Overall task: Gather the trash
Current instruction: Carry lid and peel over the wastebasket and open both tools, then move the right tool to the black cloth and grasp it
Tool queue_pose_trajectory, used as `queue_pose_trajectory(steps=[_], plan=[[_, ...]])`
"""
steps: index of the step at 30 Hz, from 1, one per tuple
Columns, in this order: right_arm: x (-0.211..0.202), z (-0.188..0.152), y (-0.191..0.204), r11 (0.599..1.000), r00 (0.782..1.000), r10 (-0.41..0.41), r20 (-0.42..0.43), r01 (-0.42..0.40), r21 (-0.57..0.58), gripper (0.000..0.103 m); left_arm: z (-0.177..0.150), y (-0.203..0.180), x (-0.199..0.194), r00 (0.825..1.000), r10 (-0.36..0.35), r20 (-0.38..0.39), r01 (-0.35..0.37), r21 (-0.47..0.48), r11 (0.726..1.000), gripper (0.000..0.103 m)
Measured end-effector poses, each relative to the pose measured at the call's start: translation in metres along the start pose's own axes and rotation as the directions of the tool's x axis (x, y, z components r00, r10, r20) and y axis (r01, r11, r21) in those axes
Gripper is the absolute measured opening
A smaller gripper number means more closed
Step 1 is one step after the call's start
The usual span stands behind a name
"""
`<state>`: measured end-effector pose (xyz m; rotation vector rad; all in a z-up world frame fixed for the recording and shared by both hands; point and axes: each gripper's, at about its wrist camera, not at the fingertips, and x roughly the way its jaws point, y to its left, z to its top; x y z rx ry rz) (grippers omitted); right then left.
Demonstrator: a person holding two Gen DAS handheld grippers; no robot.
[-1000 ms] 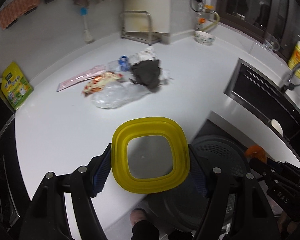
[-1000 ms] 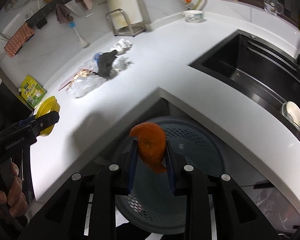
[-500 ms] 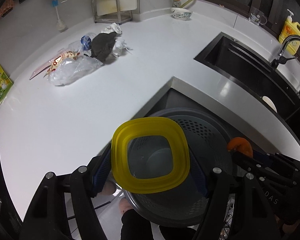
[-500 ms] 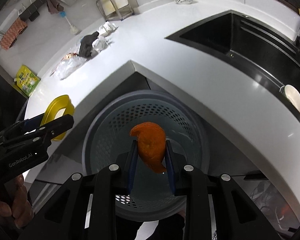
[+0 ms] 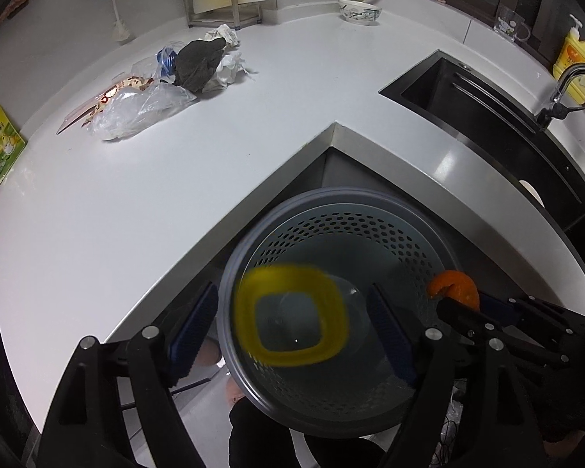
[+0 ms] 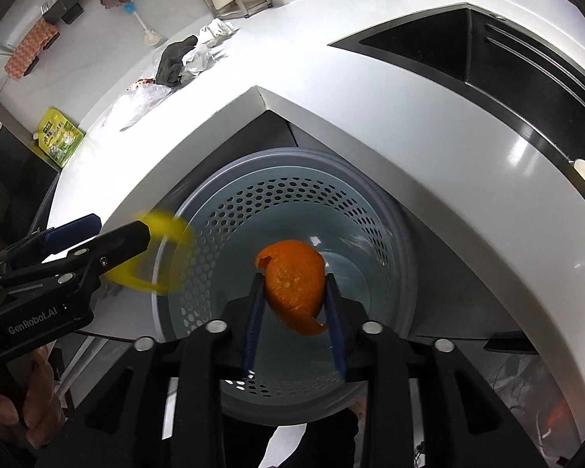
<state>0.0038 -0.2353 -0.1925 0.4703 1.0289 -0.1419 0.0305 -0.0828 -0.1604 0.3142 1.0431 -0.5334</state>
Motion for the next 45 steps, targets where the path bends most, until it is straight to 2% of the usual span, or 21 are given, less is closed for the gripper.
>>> queue_pose_trajectory(steps=[1,3,18,27,37,45], plan=[[-0.001,0.000,0.000,1.000,1.000,0.001,0.004,-0.001,0.000,0.044,0.000,0.000,0.000,1.000,0.003,0.000,-0.003,-0.002,1.000,0.080],[-0.003,0.001,-0.001,1.000,1.000,0.005,0.012,-0.005,0.002,0.053,-0.001,0.000,0.000,1.000,0.010,-0.002,-0.010,-0.007,1.000,0.083],[-0.008,0.003,-0.002,1.000,1.000,0.009,0.016,-0.009,-0.010,0.053,-0.004,0.006,-0.003,0.999,0.033,-0.009,-0.033,-0.036,0.999,0.085],[-0.024,0.014,0.002,0.999,0.999,0.028,0.045,-0.027,-0.025,0.053,0.008,0.013,-0.025,0.998,0.053,0.037,-0.049,-0.081,0.996,0.087],[-0.047,0.041,0.012,0.992,0.991,0.081,0.110,-0.070,-0.102,0.053,0.025,0.034,-0.063,0.980,0.153,0.124,-0.129,-0.181,0.975,0.089],[-0.046,0.078,0.042,0.979,0.983,0.127,0.131,-0.103,-0.176,0.054,0.034,0.073,-0.087,0.960,0.237,0.147,-0.194,-0.260,0.946,0.094]])
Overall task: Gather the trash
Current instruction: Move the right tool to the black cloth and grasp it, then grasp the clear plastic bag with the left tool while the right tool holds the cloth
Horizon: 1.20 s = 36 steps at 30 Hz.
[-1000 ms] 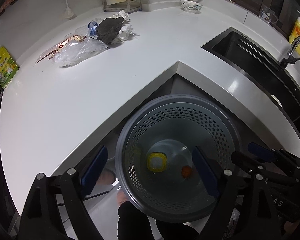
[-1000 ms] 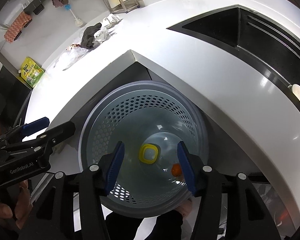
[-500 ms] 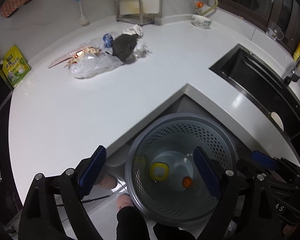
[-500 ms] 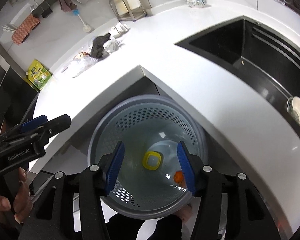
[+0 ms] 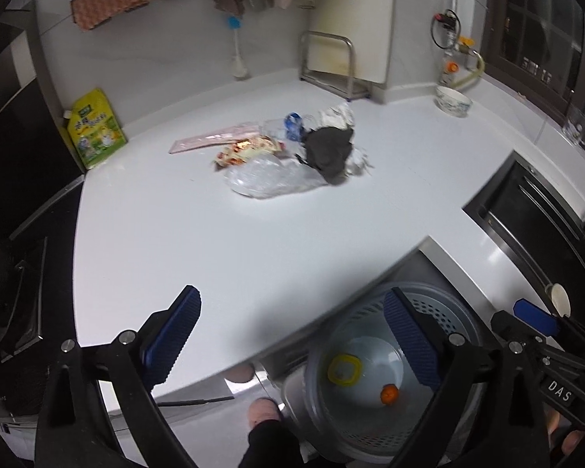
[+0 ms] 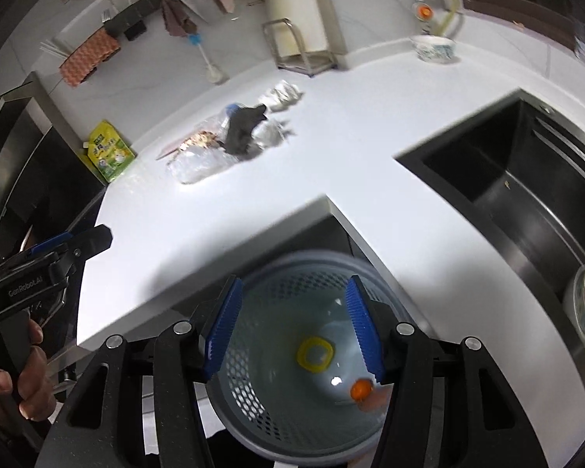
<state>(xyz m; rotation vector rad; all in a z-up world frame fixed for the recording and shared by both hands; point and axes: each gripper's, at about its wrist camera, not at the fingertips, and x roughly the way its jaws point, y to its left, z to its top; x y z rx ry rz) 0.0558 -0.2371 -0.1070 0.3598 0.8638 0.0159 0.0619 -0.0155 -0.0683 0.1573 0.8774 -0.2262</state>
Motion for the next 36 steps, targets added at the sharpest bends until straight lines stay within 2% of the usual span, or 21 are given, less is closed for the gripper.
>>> queue_pose_trajectory(steps=[7,17,27,36], plan=[[0.025,0.042,0.031,1.000,0.999,-0.004,0.033,0.005,-0.025,0.054,0.033,0.039,0.013,0.999,0.017,0.040,-0.016,-0.025,1.000,0.095],[0.084,0.106,0.065,0.998,0.998,-0.030,0.051,0.032,-0.052,0.055,0.081,0.076,0.068,0.999,0.002,0.034,-0.001,-0.028,1.000,0.096],[0.152,0.160,0.092,0.993,0.996,-0.062,0.058,0.068,-0.100,0.055,0.104,0.096,0.123,1.000,-0.025,-0.018,0.024,-0.014,1.000,0.096],[0.205,0.182,0.107,0.976,0.992,-0.123,0.027,0.125,-0.175,0.055,0.116,0.113,0.148,0.999,-0.038,-0.035,0.037,-0.028,0.999,0.096]])
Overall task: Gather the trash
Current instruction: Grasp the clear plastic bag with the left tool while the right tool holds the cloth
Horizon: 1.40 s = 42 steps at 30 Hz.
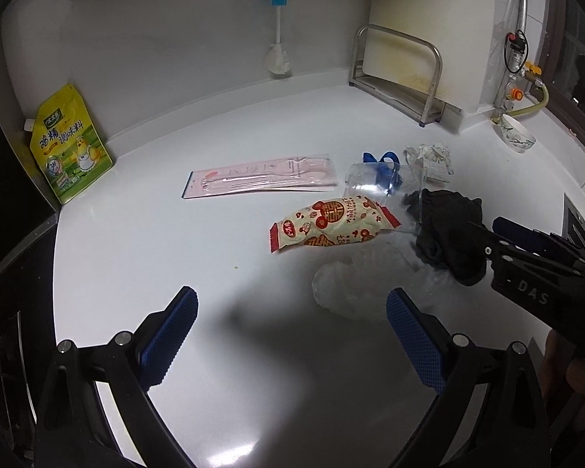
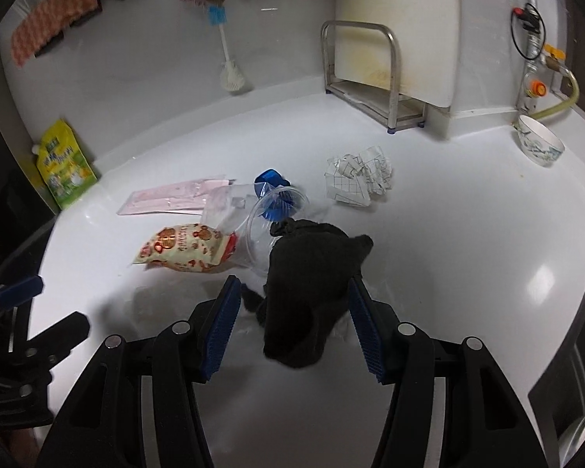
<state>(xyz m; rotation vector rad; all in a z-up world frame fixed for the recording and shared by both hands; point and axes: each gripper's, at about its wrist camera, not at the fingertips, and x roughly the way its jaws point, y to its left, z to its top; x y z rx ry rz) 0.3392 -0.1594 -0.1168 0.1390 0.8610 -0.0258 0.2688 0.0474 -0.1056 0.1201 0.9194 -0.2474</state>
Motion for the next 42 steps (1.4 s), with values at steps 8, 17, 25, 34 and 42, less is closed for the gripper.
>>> queue_pose_trajectory(steps=[8,17,25,34,42], plan=[[0.023,0.001,0.007,0.995,0.996,-0.081,-0.027,0.079,-0.067,0.055,0.001,0.003,0.016,0.999,-0.024,-0.030,0.024,-0.005,1.000,0.096],[0.027,0.001,0.011,0.989,0.996,-0.092,-0.015,0.089,-0.114,0.031,0.002,-0.001,0.023,0.998,-0.037,-0.043,0.037,-0.009,0.999,0.096],[0.009,0.011,-0.013,1.000,1.000,0.022,0.003,-0.022,0.022,0.018,0.007,-0.010,0.022,0.997,-0.075,-0.027,0.075,0.000,0.997,0.096],[-0.027,0.021,-0.041,0.989,0.993,0.061,0.098,-0.073,0.128,0.012,0.010,-0.025,0.028,0.995,-0.092,-0.031,0.093,0.019,0.996,0.096],[-0.057,0.019,-0.060,0.980,0.985,0.053,0.166,-0.083,0.179,0.010,0.014,-0.037,0.042,0.994,-0.099,-0.041,0.100,0.023,0.995,0.096]])
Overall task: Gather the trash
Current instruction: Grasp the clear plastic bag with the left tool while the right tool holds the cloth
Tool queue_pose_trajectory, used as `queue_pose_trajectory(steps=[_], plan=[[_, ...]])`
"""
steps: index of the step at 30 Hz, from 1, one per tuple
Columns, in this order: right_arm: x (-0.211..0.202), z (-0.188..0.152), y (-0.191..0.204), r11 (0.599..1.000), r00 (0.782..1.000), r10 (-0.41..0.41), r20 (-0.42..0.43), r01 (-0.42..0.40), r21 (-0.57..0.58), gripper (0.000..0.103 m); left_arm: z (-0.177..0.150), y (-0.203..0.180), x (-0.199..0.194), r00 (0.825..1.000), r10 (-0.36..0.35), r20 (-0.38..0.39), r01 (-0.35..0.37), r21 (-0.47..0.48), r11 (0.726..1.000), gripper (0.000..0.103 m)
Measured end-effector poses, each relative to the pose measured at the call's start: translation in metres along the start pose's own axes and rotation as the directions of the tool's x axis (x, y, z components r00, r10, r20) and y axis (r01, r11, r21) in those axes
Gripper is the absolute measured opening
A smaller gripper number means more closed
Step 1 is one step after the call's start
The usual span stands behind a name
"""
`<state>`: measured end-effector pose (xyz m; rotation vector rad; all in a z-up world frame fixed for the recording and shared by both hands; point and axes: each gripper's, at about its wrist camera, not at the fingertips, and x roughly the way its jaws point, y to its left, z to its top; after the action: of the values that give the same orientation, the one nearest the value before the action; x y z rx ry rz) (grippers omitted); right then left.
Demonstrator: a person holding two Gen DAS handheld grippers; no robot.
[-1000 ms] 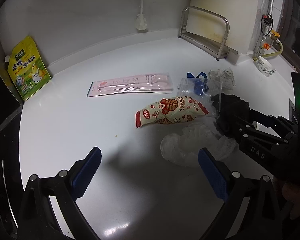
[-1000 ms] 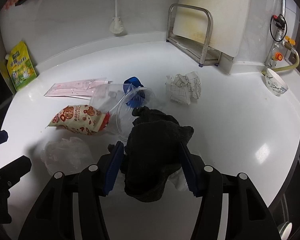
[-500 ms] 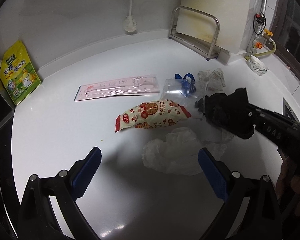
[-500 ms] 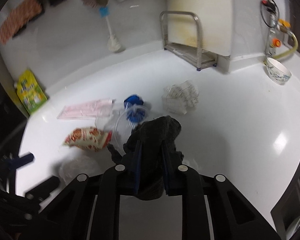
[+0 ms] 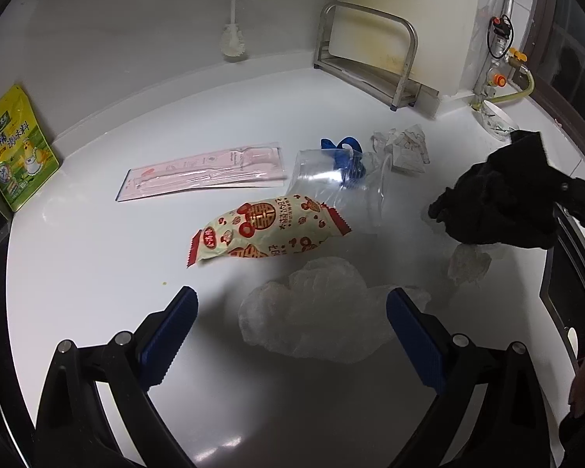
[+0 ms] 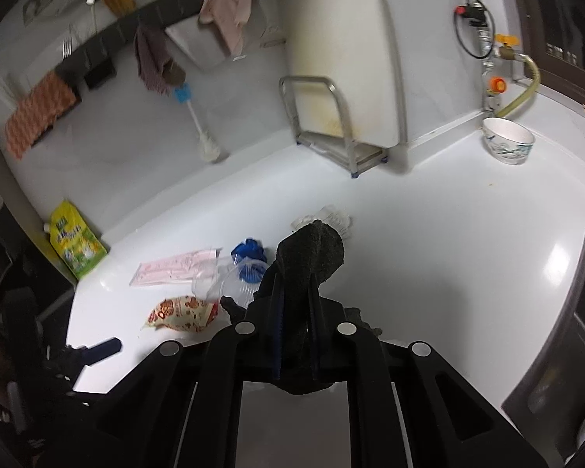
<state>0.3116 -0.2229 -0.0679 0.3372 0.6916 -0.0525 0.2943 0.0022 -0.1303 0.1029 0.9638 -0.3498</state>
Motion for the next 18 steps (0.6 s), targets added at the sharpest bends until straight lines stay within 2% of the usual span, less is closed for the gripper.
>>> queue_pose_trajectory(steps=[11,12,18], plan=[[-0.028,0.000,-0.017,0.999,0.998,-0.026,0.050,0.024,0.047,0.010,-0.006,-0.006,0.032,0.998,0.042,-0.043,-0.042,0.012,0.999,0.095],[-0.030,-0.001,-0.018,0.998,0.998,-0.030,0.052,0.027,0.048,0.010,-0.008,-0.008,0.034,0.998,0.047,-0.045,-0.046,0.017,0.999,0.092],[-0.042,-0.009,-0.023,0.997,0.997,-0.049,0.053,0.046,0.062,0.010,-0.014,-0.013,0.038,0.997,0.062,-0.051,-0.060,0.046,0.997,0.057]])
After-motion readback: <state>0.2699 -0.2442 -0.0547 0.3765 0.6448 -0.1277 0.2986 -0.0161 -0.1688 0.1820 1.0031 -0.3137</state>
